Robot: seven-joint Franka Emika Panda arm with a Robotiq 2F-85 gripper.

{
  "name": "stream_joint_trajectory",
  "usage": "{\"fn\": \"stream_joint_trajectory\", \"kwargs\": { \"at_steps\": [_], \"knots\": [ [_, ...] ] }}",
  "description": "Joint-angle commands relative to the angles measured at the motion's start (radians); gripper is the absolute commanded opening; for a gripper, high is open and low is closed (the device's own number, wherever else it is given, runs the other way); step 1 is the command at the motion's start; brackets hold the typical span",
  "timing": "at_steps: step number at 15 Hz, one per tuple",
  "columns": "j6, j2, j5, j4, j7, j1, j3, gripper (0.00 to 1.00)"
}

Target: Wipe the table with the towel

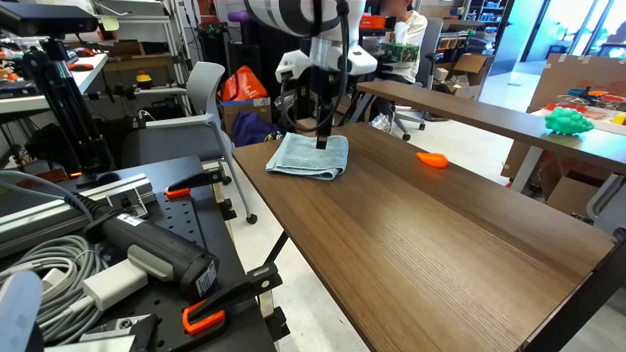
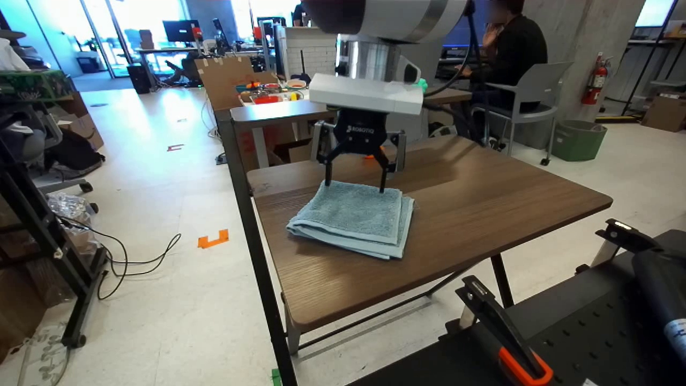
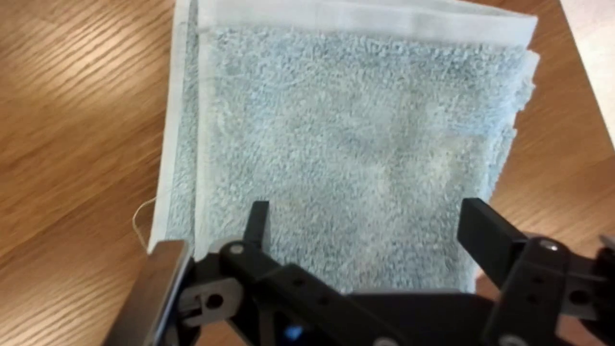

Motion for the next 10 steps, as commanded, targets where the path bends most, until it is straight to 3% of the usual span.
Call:
{"fn": "stream_joint_trajectory", "kwargs": {
  "at_steps": [1, 3, 4, 10],
  "knots": [
    [-0.058, 0.127, -0.015, 0.093, 0.073, 0.048, -0.019, 1.0],
    [-0.062, 0.168, -0.034, 0.106, 0.111, 0.076, -0.043, 1.0],
    [-0.021, 0.123, -0.012, 0.062, 0.07, 0.05, -0.015, 1.0],
    [-0.021, 0.132, 0.004, 0.068, 0.094, 0.032, -0.031, 1.0]
  ]
}}
